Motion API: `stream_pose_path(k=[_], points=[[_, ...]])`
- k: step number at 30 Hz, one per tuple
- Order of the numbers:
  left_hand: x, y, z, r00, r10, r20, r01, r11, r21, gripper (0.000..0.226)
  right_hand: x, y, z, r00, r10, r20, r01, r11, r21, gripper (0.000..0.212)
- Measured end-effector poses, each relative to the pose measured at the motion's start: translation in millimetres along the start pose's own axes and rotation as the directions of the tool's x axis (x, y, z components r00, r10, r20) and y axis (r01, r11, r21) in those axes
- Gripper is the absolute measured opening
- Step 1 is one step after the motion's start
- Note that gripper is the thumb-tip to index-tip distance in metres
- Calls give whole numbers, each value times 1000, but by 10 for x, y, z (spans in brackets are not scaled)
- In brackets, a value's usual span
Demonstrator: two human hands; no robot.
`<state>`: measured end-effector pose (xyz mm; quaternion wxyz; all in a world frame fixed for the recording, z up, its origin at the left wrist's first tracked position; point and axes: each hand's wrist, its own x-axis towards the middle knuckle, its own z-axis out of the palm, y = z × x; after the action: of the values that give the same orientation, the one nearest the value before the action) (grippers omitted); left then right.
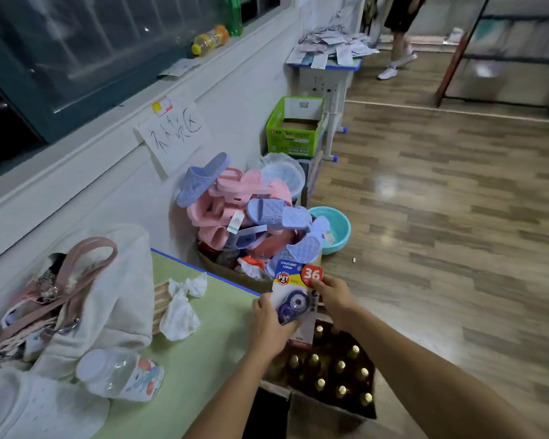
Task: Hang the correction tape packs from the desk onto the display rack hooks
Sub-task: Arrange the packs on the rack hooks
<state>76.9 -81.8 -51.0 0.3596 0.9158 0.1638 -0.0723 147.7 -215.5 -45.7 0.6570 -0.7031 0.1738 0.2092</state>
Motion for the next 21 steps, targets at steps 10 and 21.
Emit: stream_pose_path(k=[10,21], points=[[16,1355,701,863,464,201,-505,803,317,57,-254,-413,-1843,977,-108,-185,145,969,201,16],[342,3627,1923,731,647,216,-674,637,375,46,-49,-999,-4391,929,-227,-291,279,948,151,18]])
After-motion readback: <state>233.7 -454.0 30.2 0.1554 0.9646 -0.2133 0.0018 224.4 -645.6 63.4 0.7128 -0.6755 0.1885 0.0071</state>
